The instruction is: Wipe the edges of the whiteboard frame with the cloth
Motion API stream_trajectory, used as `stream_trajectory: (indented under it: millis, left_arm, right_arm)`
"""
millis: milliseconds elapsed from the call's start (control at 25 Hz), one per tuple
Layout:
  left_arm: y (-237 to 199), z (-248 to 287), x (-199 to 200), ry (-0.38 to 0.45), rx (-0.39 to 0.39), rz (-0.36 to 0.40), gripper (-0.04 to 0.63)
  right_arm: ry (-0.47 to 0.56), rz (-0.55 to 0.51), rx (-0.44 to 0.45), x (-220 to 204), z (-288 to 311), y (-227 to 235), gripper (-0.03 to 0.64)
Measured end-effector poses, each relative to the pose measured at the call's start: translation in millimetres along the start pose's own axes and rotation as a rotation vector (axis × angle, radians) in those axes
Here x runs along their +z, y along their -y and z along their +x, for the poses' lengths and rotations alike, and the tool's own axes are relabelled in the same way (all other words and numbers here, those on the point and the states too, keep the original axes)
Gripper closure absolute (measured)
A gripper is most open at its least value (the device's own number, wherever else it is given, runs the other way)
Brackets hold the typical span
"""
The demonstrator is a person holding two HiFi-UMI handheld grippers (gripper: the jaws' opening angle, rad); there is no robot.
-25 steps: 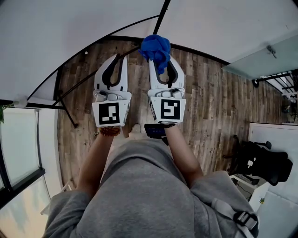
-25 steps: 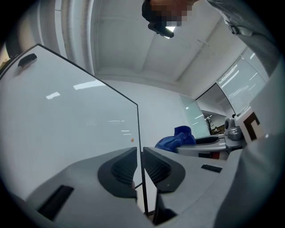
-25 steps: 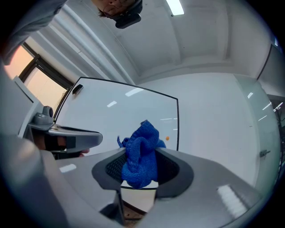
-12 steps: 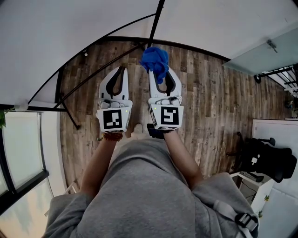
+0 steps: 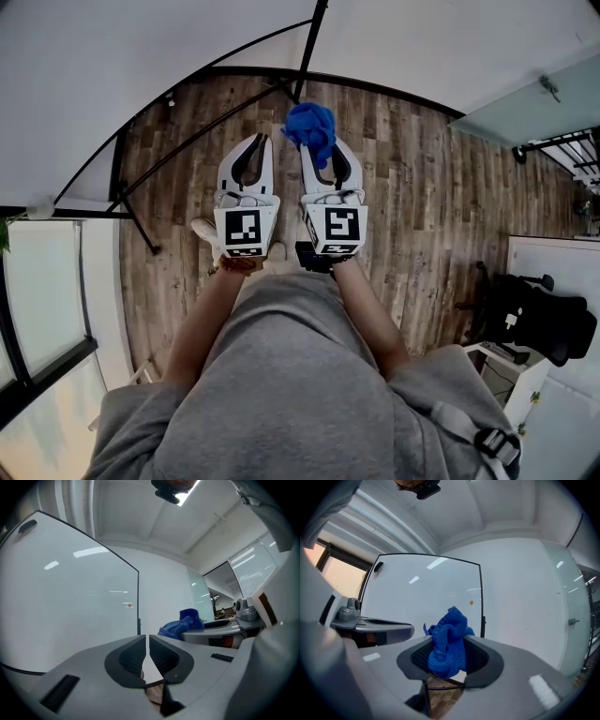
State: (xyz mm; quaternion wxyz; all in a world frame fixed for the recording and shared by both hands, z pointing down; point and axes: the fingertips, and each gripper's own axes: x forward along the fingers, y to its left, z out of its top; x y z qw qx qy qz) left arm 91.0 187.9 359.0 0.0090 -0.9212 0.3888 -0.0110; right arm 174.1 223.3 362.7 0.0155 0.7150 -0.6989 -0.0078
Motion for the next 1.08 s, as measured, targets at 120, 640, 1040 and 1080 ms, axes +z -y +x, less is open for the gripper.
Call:
stream_trajectory:
  millis: [120, 640, 1040, 1080]
  left_arm:
    - [3.9, 2.5, -6.3, -0.011, -0.011, -0.001, 0.565]
    - [7.9, -2.0, -11.7, -0.01, -0.036, -0.008, 0.566]
    - [11.0, -12.0, -17.7, -0.021, -0.048, -0.007, 0.566]
    - [11.6, -12.9, -18.7, -0.022, -0.049, -0.007, 0.566]
  right_arm:
    - [-0.004, -0.006, -0.001, -1.8, -2.2, -0.2, 0.459]
    - [-0.024, 0.001, -0.013, -13.7, -9.6, 5.4, 0.459]
    - [-0.078, 0.016, 0.002, -34.4, -19.3, 6.1, 0.459]
    - [-0.078, 0.018, 0.003, -35.0, -19.8, 6.2, 0.459]
